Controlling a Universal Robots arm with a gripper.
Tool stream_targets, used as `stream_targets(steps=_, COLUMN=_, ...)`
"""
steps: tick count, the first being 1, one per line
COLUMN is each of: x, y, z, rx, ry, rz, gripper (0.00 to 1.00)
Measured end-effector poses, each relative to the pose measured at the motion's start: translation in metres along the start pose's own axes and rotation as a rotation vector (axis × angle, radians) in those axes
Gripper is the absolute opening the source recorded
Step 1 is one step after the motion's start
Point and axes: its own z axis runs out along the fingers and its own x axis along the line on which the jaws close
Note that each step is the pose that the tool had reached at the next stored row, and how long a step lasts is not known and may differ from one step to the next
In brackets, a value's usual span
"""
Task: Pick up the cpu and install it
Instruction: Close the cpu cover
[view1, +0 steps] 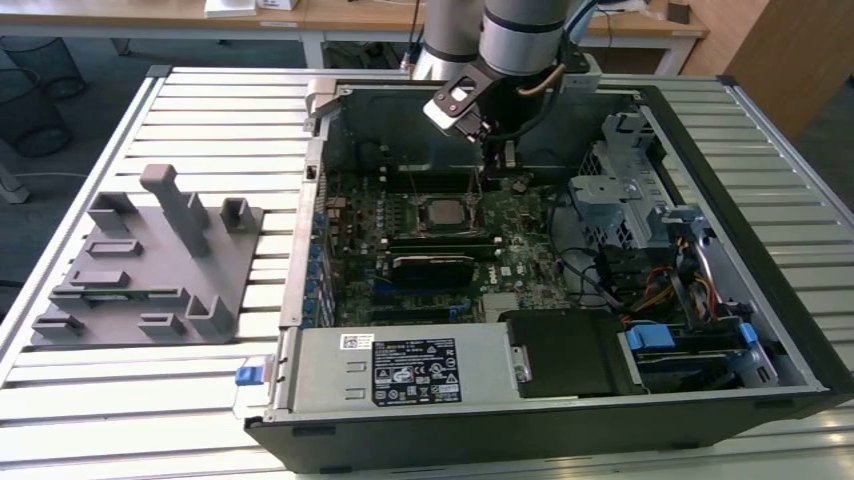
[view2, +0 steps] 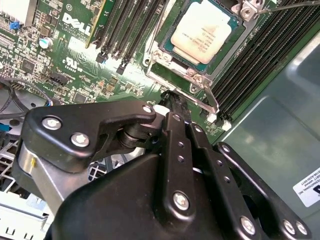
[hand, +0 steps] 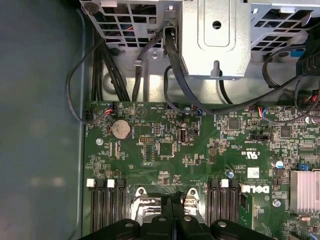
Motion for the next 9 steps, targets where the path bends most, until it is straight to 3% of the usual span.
stream_targets(steps=9, x=0.0000, y=-0.0008, z=0.0026, rx=0.0000, ry=0.0000, rz=0.000, gripper=0.11)
